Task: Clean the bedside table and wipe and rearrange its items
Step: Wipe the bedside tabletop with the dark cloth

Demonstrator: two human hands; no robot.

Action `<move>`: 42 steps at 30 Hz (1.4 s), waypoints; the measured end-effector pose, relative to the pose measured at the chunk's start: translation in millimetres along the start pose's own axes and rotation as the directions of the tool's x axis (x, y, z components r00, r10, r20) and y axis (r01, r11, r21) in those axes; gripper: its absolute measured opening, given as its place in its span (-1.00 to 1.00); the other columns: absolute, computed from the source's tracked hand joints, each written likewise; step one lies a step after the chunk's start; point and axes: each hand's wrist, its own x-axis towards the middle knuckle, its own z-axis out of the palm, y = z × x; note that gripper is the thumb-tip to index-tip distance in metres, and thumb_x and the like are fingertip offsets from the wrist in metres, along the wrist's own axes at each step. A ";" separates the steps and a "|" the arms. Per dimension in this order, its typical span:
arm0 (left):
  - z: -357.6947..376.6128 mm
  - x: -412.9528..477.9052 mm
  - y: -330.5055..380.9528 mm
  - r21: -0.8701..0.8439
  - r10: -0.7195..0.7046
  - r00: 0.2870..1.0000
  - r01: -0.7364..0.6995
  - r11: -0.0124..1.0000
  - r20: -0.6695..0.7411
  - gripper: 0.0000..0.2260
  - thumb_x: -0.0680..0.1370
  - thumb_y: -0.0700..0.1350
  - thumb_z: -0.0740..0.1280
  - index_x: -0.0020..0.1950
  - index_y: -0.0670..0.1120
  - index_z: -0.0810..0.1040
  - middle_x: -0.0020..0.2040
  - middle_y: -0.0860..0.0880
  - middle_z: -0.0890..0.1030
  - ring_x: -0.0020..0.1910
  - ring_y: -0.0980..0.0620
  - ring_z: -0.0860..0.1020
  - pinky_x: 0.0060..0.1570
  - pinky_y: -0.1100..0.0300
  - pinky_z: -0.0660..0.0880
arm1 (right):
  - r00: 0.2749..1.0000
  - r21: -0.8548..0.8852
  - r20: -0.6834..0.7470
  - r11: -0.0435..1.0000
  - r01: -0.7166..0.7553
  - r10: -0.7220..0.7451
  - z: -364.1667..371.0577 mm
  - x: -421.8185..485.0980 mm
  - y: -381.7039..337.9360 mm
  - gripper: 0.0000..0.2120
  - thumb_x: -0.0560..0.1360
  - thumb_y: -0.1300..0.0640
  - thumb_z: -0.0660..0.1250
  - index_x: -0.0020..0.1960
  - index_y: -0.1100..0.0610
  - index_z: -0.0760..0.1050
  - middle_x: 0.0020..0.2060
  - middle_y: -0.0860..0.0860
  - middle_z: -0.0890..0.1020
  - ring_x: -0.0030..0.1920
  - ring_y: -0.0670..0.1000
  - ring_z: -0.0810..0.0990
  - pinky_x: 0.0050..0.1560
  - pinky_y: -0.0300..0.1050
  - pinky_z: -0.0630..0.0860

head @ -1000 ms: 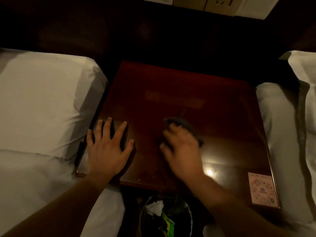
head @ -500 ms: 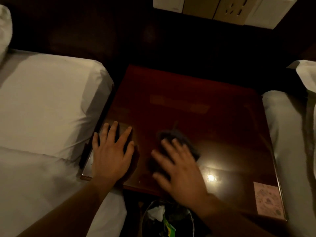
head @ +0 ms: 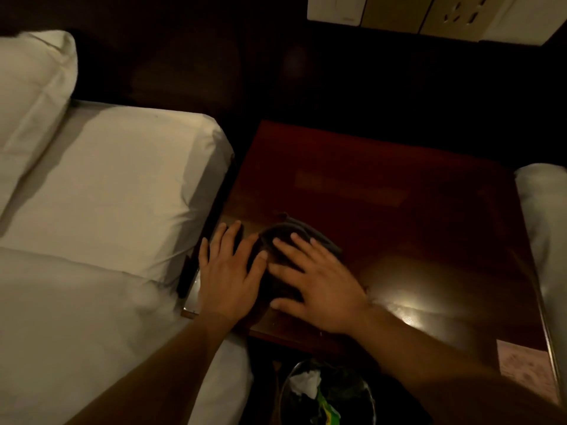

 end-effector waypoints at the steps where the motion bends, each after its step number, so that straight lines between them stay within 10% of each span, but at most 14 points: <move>1: -0.7 0.0 -1.2 -0.029 -0.006 1.000 0.006 1.000 0.005 -0.45 0.57 0.23 -0.04 0.41 0.05 0.48 0.56 -0.06 0.31 0.59 -0.07 0.12 0.53 -0.21 0.00 | 0.999 -0.017 0.021 0.999 0.027 -0.027 -3.8 -0.6 15.1 -0.39 0.49 -0.44 0.03 0.48 -0.24 0.17 0.56 -0.02 0.15 0.56 0.10 0.03 0.51 0.16 0.01; 7: -19.9 2.3 -23.8 -0.420 -0.093 0.992 0.122 0.899 0.087 -0.51 0.61 0.17 0.11 0.48 -0.01 0.41 0.56 -0.03 0.27 0.55 0.01 0.20 0.50 0.13 0.13 | 0.815 -0.019 0.046 0.817 -0.577 0.577 -23.4 52.9 76.2 -0.25 0.41 -0.53 -0.12 0.53 -0.26 -0.04 0.59 0.06 -0.06 0.56 0.20 -0.13 0.50 0.22 -0.13; 10: -33.8 -5.6 -51.9 -0.602 -0.177 0.968 0.250 0.759 0.179 -0.59 0.69 0.00 0.16 0.53 -0.07 0.34 0.52 -0.07 0.35 0.51 0.02 0.28 0.50 0.19 0.16 | 0.785 0.015 0.044 0.785 -0.619 0.618 -16.9 96.0 37.7 -0.28 0.49 -0.44 -0.07 0.56 -0.13 -0.03 0.59 0.09 -0.06 0.56 0.23 -0.14 0.50 0.25 -0.14; 14: -46.9 -16.4 -62.5 -0.900 -0.293 0.864 0.435 0.026 0.409 -0.65 0.68 0.09 0.10 0.34 0.01 0.53 0.23 0.02 0.66 0.29 0.01 0.56 0.19 0.16 0.50 | 0.968 0.025 0.018 0.968 -0.250 0.249 8.3 111.9 -78.7 -0.40 0.53 -0.29 0.10 0.52 -0.14 0.18 0.56 0.04 0.14 0.55 0.20 0.02 0.51 0.21 -0.07; 16: -54.1 -18.1 -60.9 -0.885 -0.306 0.832 0.453 -0.106 0.462 -0.59 0.66 0.15 0.10 0.29 -0.02 0.59 0.18 -0.05 0.69 0.19 -0.01 0.64 0.09 0.09 0.54 | 0.996 0.057 0.031 0.994 -0.088 0.087 18.1 94.8 -124.8 -0.44 0.52 -0.22 0.16 0.48 -0.12 0.25 0.53 0.02 0.23 0.54 0.18 0.08 0.52 0.20 -0.06; 19: -53.3 -22.4 -58.3 -0.864 -0.376 0.821 0.495 0.094 0.430 -0.63 0.65 0.14 0.16 0.26 0.01 0.63 0.18 -0.07 0.69 0.18 -0.06 0.65 0.12 -0.01 0.55 | 0.998 0.086 0.062 0.996 -0.023 0.018 12.3 54.8 -114.8 -0.47 0.55 -0.27 0.09 0.48 -0.15 0.23 0.54 -0.02 0.21 0.56 0.10 0.07 0.53 0.13 -0.02; 22: -43.1 -20.2 -51.6 -0.625 -0.278 0.922 0.386 0.678 0.269 -0.58 0.62 0.10 0.23 0.47 0.05 0.43 0.45 -0.05 0.45 0.43 -0.05 0.41 0.45 -0.06 0.30 | 0.972 -0.021 0.028 0.972 -0.233 0.234 -4.1 -16.1 -42.4 -0.45 0.56 -0.31 0.05 0.48 -0.15 0.26 0.55 -0.03 0.20 0.55 0.07 0.12 0.51 0.10 0.11; 25: -27.9 -13.2 -28.2 -0.200 -0.124 0.971 0.166 0.966 0.206 -0.48 0.60 0.19 0.20 0.55 0.13 0.26 0.57 -0.16 0.20 0.55 -0.18 0.18 0.50 -0.13 0.16 | 0.671 0.058 -0.083 0.675 -0.735 0.737 -30.3 -86.9 18.0 -0.42 0.54 -0.29 0.04 0.48 -0.08 0.29 0.54 0.04 0.22 0.54 0.12 0.13 0.50 0.15 0.15; 27: -15.3 -12.4 -7.6 0.047 -0.034 0.981 0.026 0.999 0.189 -0.42 0.60 0.26 0.12 0.59 0.13 0.16 0.61 -0.20 0.08 0.60 -0.21 0.00 0.53 -0.25 -0.03 | 0.488 0.097 -0.126 0.501 -0.860 0.864 -26.0 -98.2 5.9 -0.44 0.57 -0.26 0.06 0.48 -0.01 0.31 0.52 0.12 0.26 0.52 0.18 0.16 0.46 0.22 0.18; 31: 10.6 -9.3 30.5 0.130 0.125 0.972 -0.152 0.980 0.197 -0.37 0.56 0.33 -0.09 0.61 0.15 0.07 0.63 -0.16 0.02 0.61 -0.20 -0.11 0.48 -0.35 -0.13 | 0.876 0.000 -0.007 0.876 -0.482 0.482 -4.0 -123.7 -35.3 -0.45 0.55 -0.33 0.07 0.50 -0.22 0.18 0.55 -0.03 0.20 0.56 0.08 0.07 0.49 0.11 0.06; 33: 21.5 -9.9 40.2 0.184 0.110 0.971 -0.151 0.971 0.214 -0.36 0.56 0.35 -0.15 0.61 0.16 0.03 0.63 -0.17 0.01 0.60 -0.23 -0.14 0.47 -0.38 -0.16 | 0.903 -0.036 0.026 0.903 -0.429 0.430 -16.4 -150.0 10.3 -0.44 0.52 -0.40 0.03 0.49 -0.29 0.16 0.52 -0.02 0.26 0.55 0.06 0.12 0.49 0.10 0.09; 39: 29.2 -14.4 43.5 0.283 0.113 0.980 -0.156 0.946 0.163 -0.41 0.59 0.33 -0.14 0.62 0.20 0.01 0.63 -0.20 0.05 0.59 -0.32 -0.06 0.44 -0.45 -0.14 | 0.487 0.049 -0.080 0.492 -0.869 0.870 -50.2 -151.8 123.5 -0.30 0.41 -0.49 0.02 0.48 -0.24 0.20 0.56 0.10 0.15 0.54 0.25 0.06 0.48 0.30 0.04; 42: 26.3 -14.9 45.0 0.298 0.113 0.978 -0.161 0.941 0.174 -0.43 0.59 0.33 -0.17 0.60 0.28 -0.10 0.65 -0.16 -0.01 0.60 -0.30 -0.11 0.45 -0.44 -0.15 | 0.493 0.046 -0.071 0.497 -0.867 0.867 -39.9 -114.8 96.3 -0.32 0.45 -0.48 -0.02 0.50 -0.25 0.15 0.57 0.10 0.10 0.53 0.29 0.02 0.47 0.31 -0.01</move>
